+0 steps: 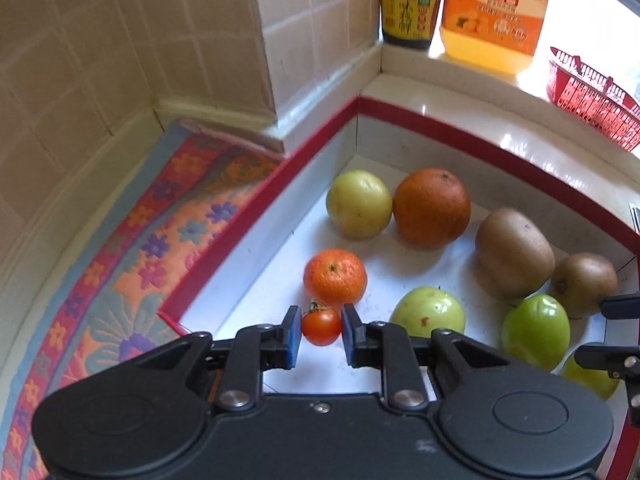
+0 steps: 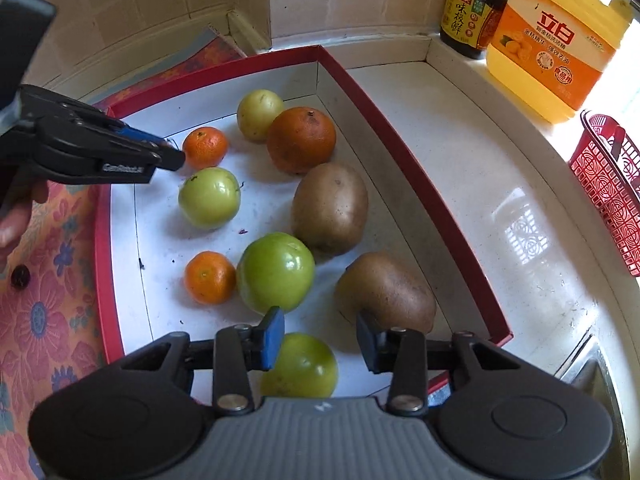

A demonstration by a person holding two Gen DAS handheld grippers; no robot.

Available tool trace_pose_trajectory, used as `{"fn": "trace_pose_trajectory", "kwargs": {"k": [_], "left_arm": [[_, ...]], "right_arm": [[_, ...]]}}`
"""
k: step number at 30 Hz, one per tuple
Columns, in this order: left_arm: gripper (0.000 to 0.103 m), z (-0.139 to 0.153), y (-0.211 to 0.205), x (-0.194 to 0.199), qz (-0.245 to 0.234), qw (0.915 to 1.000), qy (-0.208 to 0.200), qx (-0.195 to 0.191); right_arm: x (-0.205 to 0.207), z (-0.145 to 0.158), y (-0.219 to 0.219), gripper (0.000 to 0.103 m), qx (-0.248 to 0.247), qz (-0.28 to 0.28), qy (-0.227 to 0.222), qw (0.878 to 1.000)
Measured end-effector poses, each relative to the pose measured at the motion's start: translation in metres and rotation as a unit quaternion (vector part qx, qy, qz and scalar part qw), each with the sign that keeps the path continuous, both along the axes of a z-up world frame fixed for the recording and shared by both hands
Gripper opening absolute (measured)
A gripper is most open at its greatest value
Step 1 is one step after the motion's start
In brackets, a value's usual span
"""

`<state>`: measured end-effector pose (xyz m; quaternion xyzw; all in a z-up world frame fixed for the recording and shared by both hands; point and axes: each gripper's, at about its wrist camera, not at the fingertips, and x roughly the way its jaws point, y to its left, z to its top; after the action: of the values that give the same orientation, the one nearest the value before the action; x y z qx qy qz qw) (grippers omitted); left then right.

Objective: Organize fruits
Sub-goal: 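Carry the tomato and apple into the white box and open both tools, then move both tools back to the cloth toward a kiwi and a mandarin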

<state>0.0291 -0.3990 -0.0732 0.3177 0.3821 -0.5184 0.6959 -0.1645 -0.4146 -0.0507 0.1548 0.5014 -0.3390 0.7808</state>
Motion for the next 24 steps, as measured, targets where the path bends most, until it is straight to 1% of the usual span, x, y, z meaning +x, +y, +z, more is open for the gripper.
{"fn": "trace_pose_trajectory", "kwargs": {"k": [1, 2, 3, 4, 10, 13, 14, 16, 17, 18, 21, 24], "left_arm": [[0.024, -0.003, -0.002, 0.000, 0.000, 1.0000, 0.004, 0.005], [0.024, -0.005, -0.003, -0.001, 0.000, 1.0000, -0.001, 0.007], [0.025, -0.006, -0.004, -0.004, -0.002, 0.9998, -0.016, 0.009], [0.025, -0.006, -0.004, -0.005, -0.006, 0.9997, -0.021, 0.009], [0.029, -0.010, -0.010, -0.011, -0.020, 0.9993, -0.025, 0.019], [0.029, -0.013, -0.013, -0.011, -0.024, 0.9992, -0.021, 0.025], [0.031, -0.013, -0.012, -0.011, -0.026, 0.9993, -0.018, 0.023], [0.053, -0.007, -0.007, -0.011, -0.025, 0.9996, -0.011, 0.010], [0.059, -0.003, -0.004, -0.011, -0.021, 0.9997, -0.011, 0.003], [0.066, 0.001, 0.000, -0.011, -0.017, 0.9998, -0.012, -0.005], [0.066, 0.015, 0.014, -0.010, -0.008, 0.9997, -0.005, -0.024], [0.066, 0.031, 0.038, -0.011, 0.001, 0.9989, -0.008, -0.045]], "right_arm": [[-0.001, 0.000, 0.000, 0.042, -0.001, 0.001, 0.000, 1.000], [-0.001, -0.001, 0.000, 0.042, 0.001, 0.000, -0.003, 1.000], [-0.003, 0.000, 0.000, 0.042, 0.005, -0.001, -0.007, 1.000], [-0.004, 0.000, -0.001, 0.042, 0.008, -0.002, -0.011, 1.000], [-0.011, 0.006, -0.001, 0.045, 0.003, -0.010, -0.024, 1.000], [-0.016, 0.012, -0.002, 0.049, -0.003, -0.019, -0.031, 0.999], [-0.019, 0.015, -0.003, 0.050, -0.005, -0.023, -0.035, 0.999], [-0.023, 0.021, -0.003, 0.051, -0.009, -0.028, -0.042, 0.999], [-0.025, 0.023, -0.002, 0.052, -0.012, -0.031, -0.046, 0.998], [-0.027, 0.027, -0.002, 0.054, -0.015, -0.036, -0.050, 0.998], [-0.032, 0.038, 0.001, 0.056, -0.023, -0.056, -0.071, 0.996], [-0.035, 0.051, 0.005, 0.057, -0.026, -0.077, -0.099, 0.992]]}}
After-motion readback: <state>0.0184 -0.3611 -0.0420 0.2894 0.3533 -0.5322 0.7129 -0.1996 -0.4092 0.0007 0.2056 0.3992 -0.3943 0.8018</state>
